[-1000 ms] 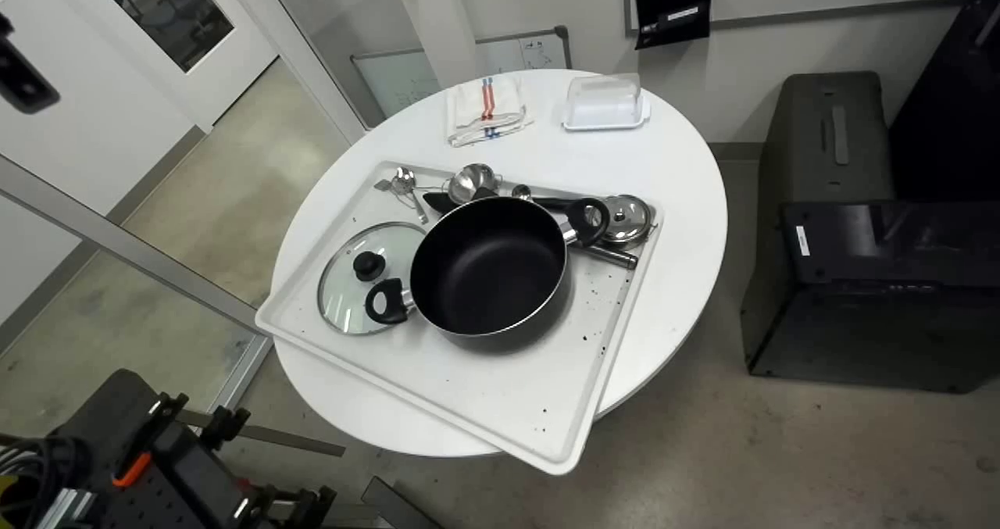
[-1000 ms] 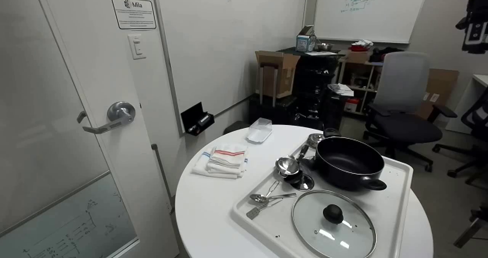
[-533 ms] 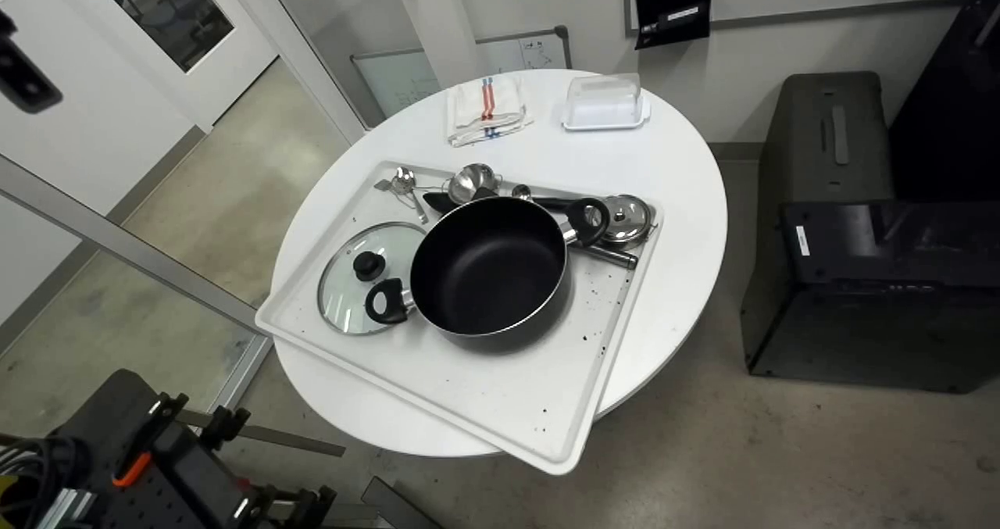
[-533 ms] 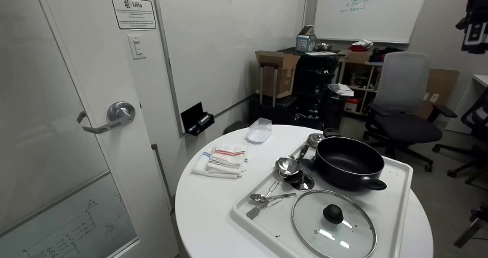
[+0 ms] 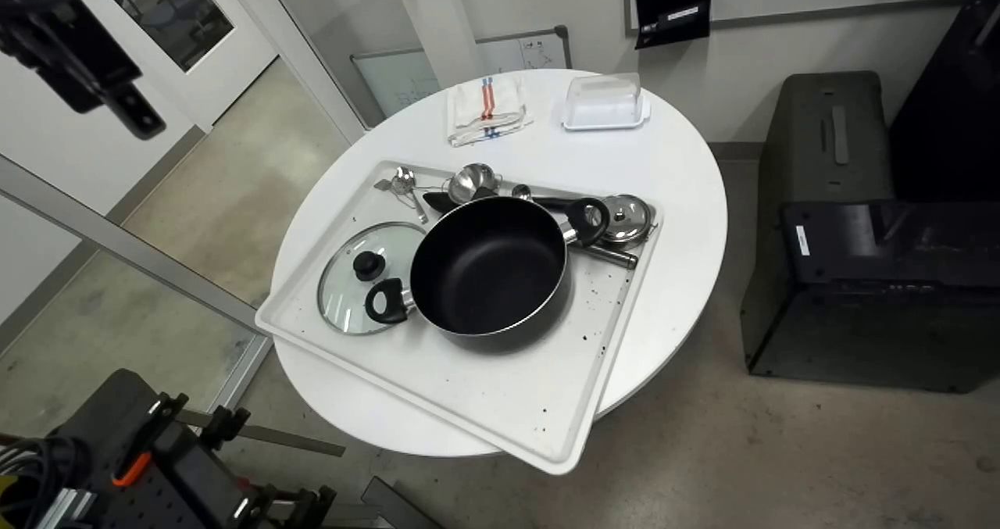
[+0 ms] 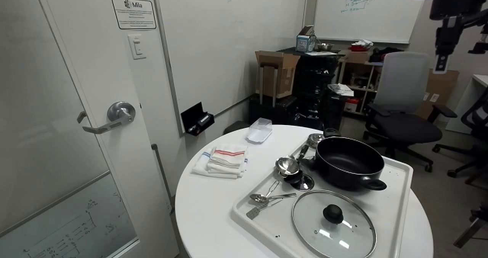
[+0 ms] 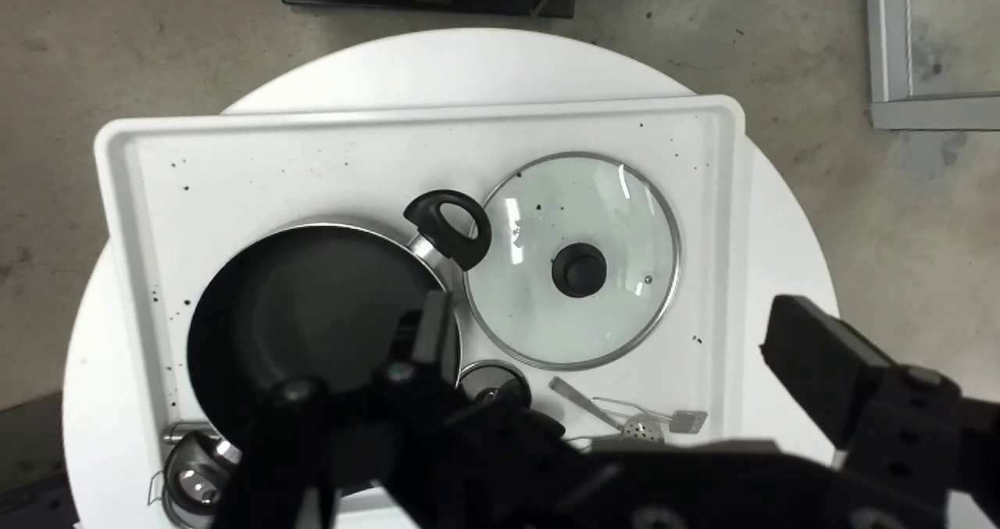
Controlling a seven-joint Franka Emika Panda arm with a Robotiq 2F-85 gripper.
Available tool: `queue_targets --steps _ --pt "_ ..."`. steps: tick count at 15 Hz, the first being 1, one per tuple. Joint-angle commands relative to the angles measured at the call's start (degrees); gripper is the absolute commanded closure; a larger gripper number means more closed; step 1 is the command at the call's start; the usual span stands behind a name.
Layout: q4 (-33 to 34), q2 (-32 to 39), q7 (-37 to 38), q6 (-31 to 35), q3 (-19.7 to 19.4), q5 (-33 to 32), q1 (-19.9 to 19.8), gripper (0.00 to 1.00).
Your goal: Put the lid on the pot
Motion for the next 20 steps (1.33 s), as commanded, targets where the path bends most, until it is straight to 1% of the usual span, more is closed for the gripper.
queue_targets --steps 1,6,8,11,17,20 --pt "-0.62 6.02 2.22 7.48 3.01 -1.9 0.79 0.0" --pt "-0.55 15.01 3.81 17.79 6.63 -4.2 2.66 0.0" --pt "-0.38 18.64 5.53 21.95 7.62 -6.05 3.49 0.0" --pt "0.37 24.4 8.25 26.4 8.41 -9.7 4.88 0.0" --pt "2.3 35.99 14.82 37.64 6.93 -17.59 8.48 0.0" --pt "4.33 41.8 16.82 42.68 5.36 -19.55 10.6 0.0"
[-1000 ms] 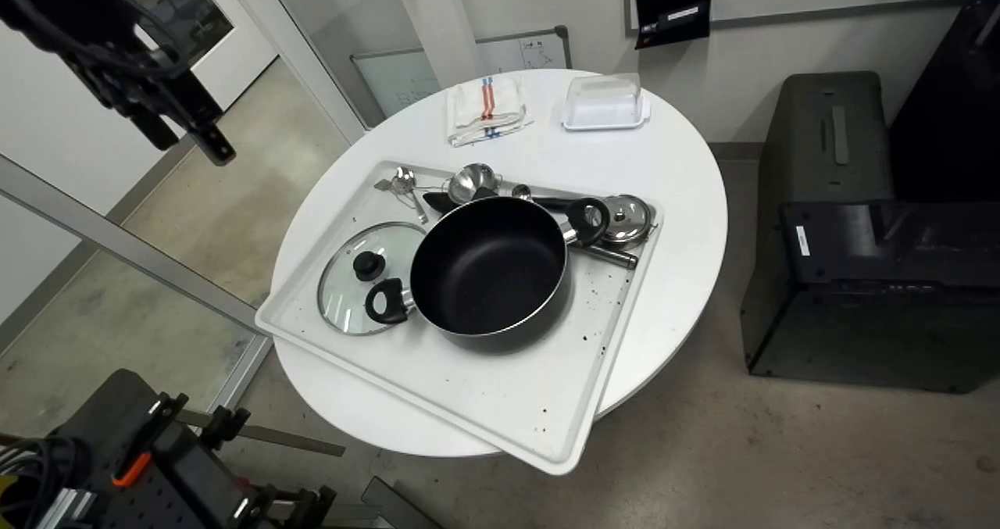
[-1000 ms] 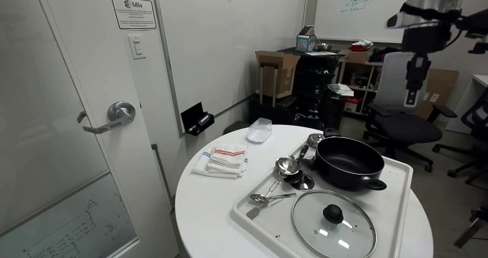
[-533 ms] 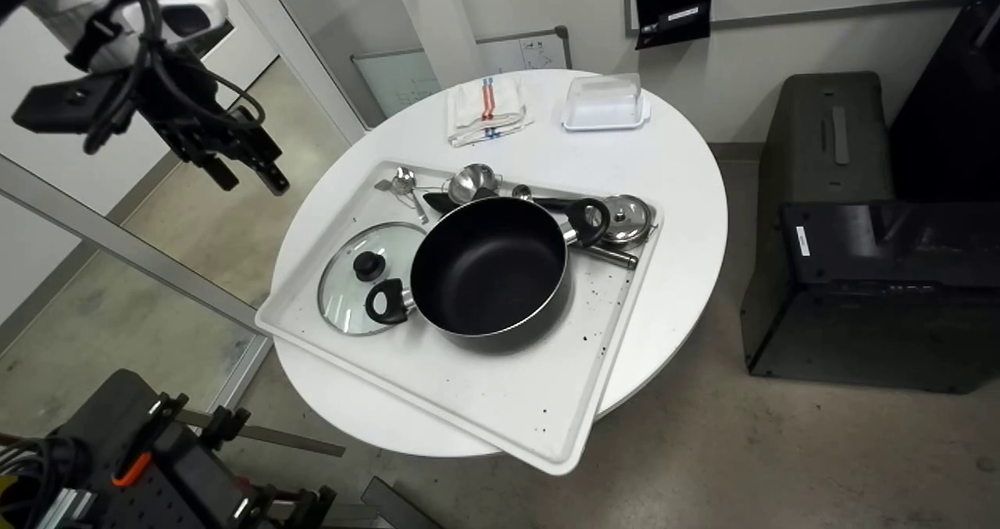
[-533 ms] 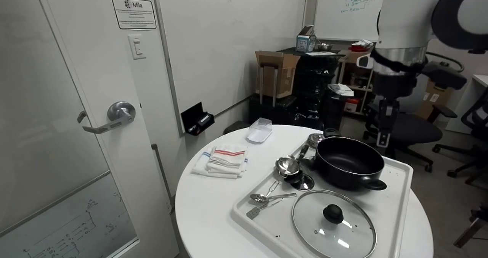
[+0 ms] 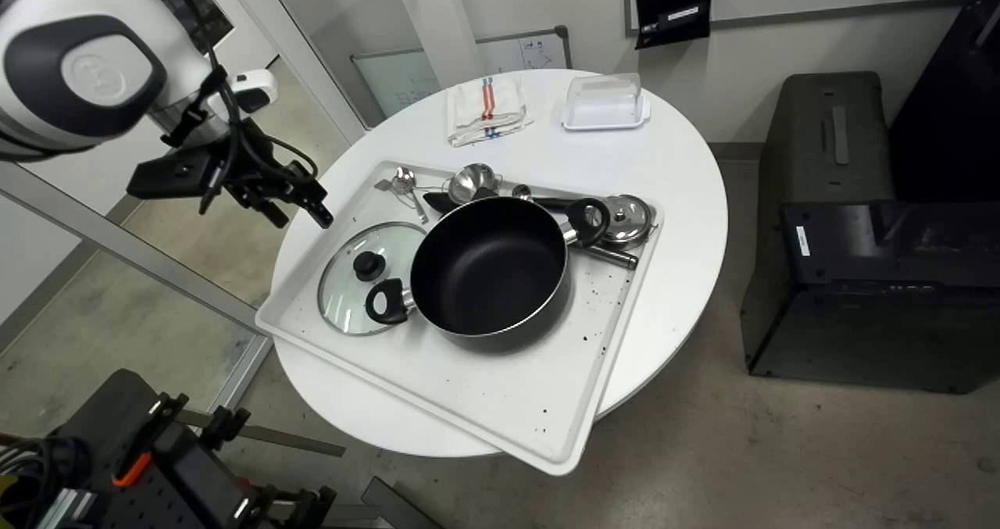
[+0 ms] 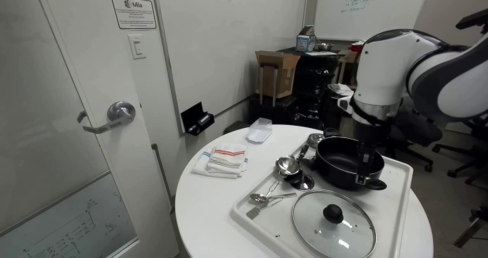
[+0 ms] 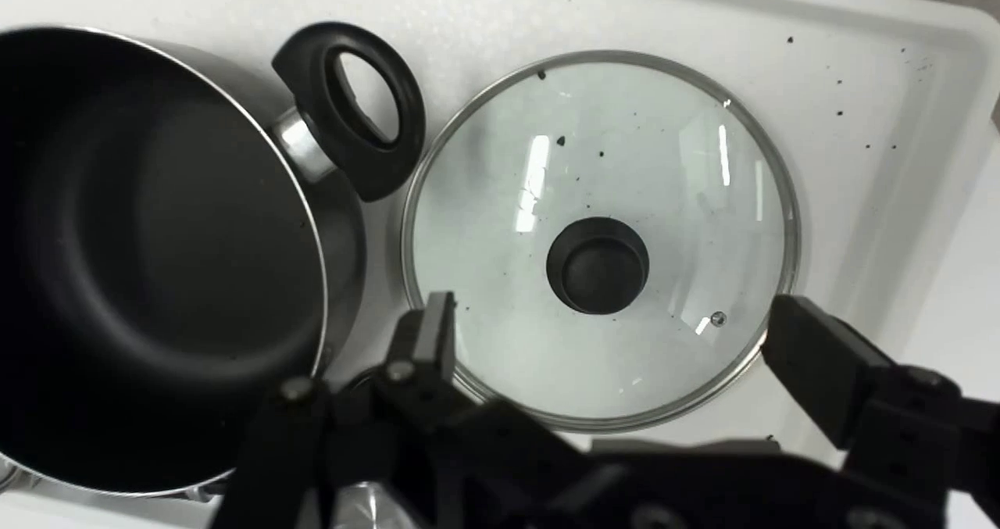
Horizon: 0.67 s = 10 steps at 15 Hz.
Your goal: Put the lid on the pot
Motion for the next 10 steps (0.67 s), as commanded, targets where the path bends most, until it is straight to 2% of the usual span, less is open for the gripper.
queue_targets --steps 1,5,10 --pt "4.0 7.93 3.36 6.13 -2.66 -3.08 3.26 0.0" --pt "7.75 14.74 3.49 9.93 -4.68 -2.28 5.98 0.0" --pt "12.69 20.96 2.8 10.0 -5.47 -0.9 7.49 0.0"
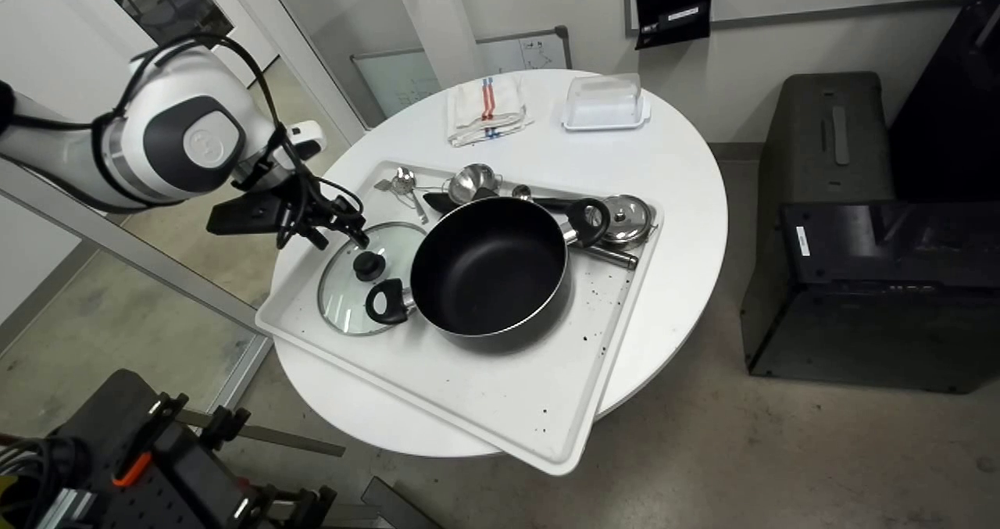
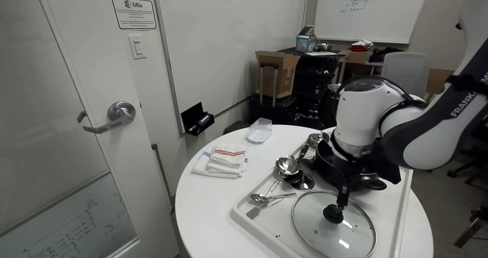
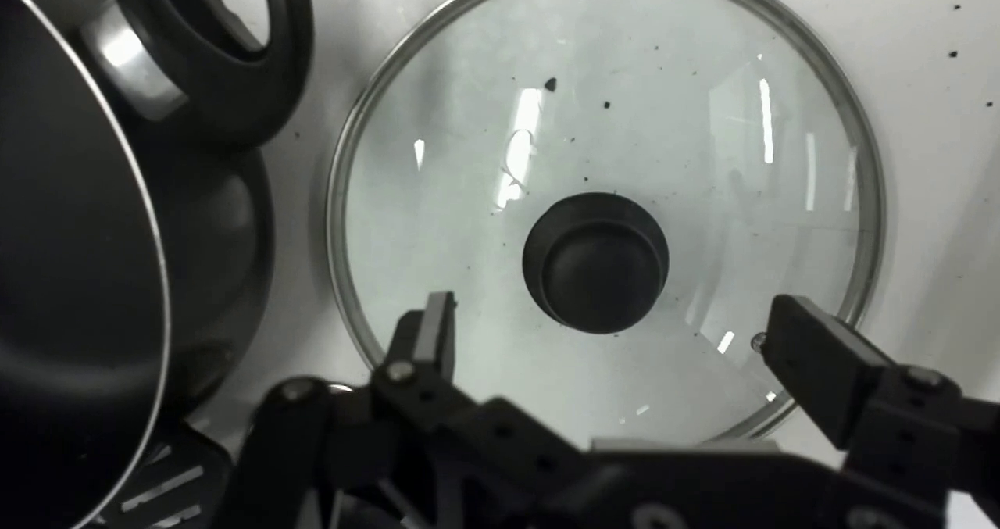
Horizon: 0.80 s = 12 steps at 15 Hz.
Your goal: Put the lid on the pot
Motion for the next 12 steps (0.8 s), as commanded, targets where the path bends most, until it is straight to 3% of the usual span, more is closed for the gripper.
queue_targets --steps 1,12 --pt "4.83 5.22 0.86 0.64 -1.25 0.48 1.8 0.0" --pt "10.37 12.12 0.22 -0.64 -1.21 1.06 2.29 0.0"
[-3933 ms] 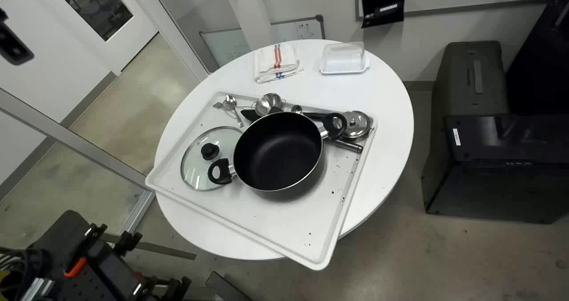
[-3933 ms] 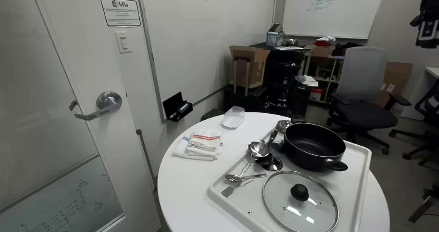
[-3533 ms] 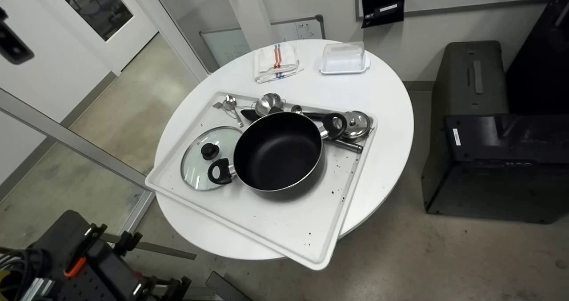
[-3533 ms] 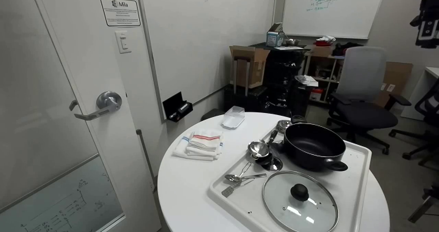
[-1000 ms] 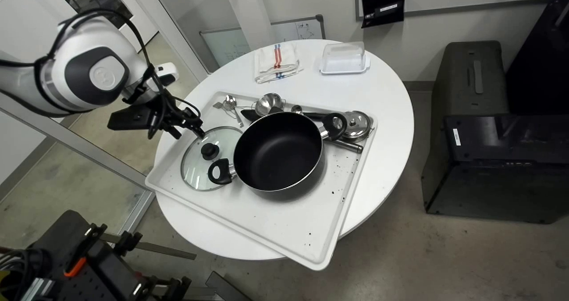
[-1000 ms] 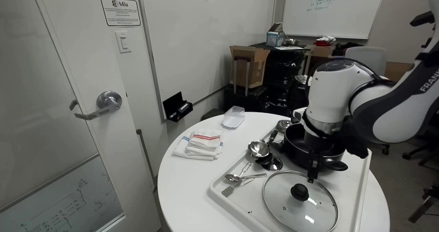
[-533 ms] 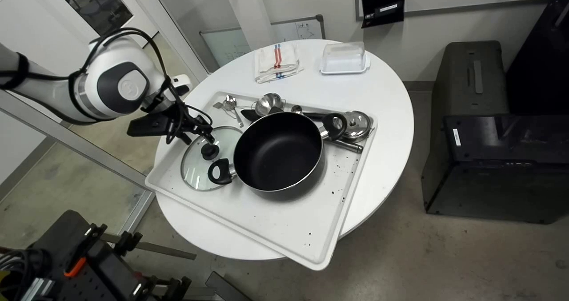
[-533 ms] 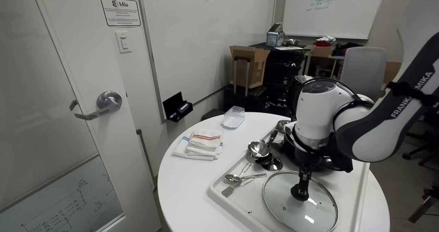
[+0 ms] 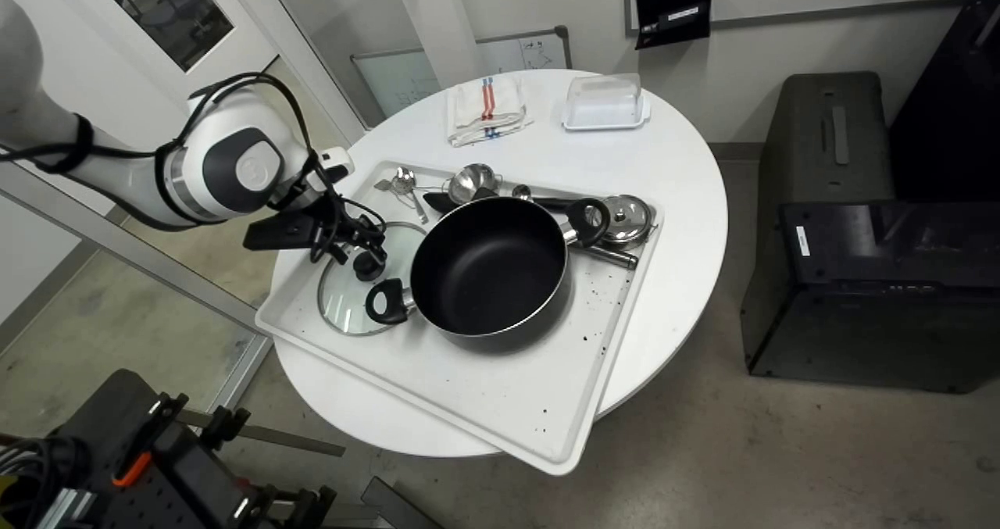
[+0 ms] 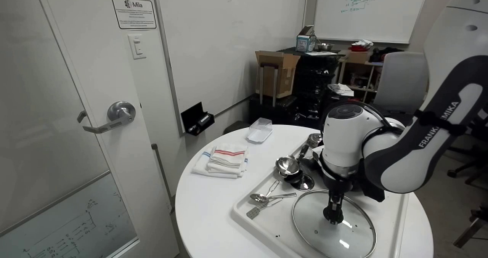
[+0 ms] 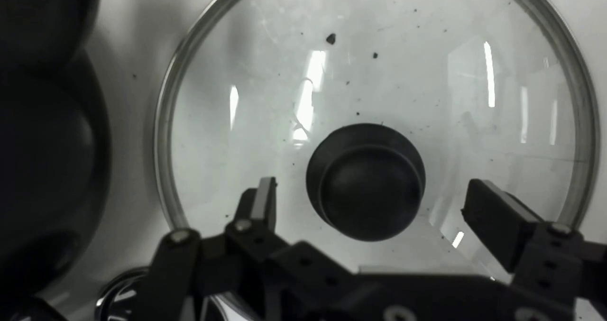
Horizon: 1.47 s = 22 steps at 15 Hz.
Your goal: Put the lid on the pot
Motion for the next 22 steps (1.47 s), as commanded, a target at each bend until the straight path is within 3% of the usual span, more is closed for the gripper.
queue_targets --steps 1,2,3,9,10,22 --pt "2.19 1.68 0.12 -0.7 -0.73 0.95 1.22 0.0" --pt "2.34 1.82 0.08 -0.71 -0.68 1.0 1.2 0.1" --pt "2.48 1.89 0.02 -0.75 -0.62 1.03 1.17 0.26" --pt "2.46 1.38 -0.33 -1.18 -0.2 1.18 0.89 0.71" --pt "2.43 1.17 -0.36 -1.38 -0.12 1.25 0.83 0.75" --pt "-2.43 -6.9 -2.13 -1.42 3.38 3.13 -1.52 0.75"
